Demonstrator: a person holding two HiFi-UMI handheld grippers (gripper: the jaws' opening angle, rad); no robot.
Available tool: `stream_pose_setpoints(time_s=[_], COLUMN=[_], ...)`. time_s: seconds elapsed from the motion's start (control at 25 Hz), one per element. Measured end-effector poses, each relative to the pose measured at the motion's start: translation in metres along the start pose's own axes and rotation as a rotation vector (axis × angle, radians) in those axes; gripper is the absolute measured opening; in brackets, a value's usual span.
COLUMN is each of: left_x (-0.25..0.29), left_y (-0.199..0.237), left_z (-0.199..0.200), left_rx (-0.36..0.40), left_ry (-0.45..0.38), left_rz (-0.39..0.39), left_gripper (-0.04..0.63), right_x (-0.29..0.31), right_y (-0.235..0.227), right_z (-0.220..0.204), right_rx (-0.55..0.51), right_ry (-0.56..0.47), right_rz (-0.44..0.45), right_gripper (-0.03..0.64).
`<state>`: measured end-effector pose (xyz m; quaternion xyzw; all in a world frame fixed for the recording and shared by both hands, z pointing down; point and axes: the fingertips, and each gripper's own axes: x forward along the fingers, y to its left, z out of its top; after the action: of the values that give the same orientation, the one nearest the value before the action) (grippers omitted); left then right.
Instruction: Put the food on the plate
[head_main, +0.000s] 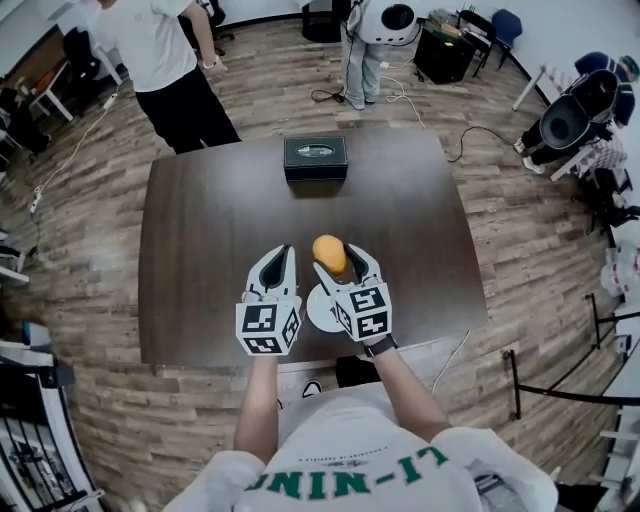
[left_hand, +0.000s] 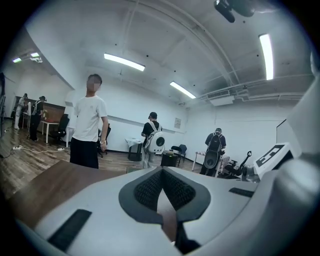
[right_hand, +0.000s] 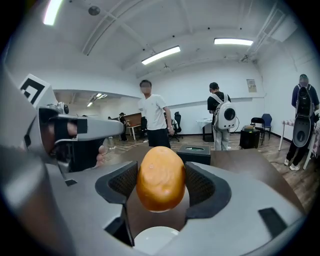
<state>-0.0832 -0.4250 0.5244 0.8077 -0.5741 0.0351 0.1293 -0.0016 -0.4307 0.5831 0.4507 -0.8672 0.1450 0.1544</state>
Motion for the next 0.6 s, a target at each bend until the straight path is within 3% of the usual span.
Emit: stream_pose_setpoints(time_s=[0.6], left_x=[0.012], left_y=[0.008], left_z=[-0.024], left_rx=[0.019], left_ry=[0.047], left_rz=[-0.005], left_gripper=[0.011], right_x=[0.031], right_y=[-0.008], right_z=[-0.095], right_rx=[0.111], right_ry=[0.172], right_rz=[0.013], right_gripper=[0.308])
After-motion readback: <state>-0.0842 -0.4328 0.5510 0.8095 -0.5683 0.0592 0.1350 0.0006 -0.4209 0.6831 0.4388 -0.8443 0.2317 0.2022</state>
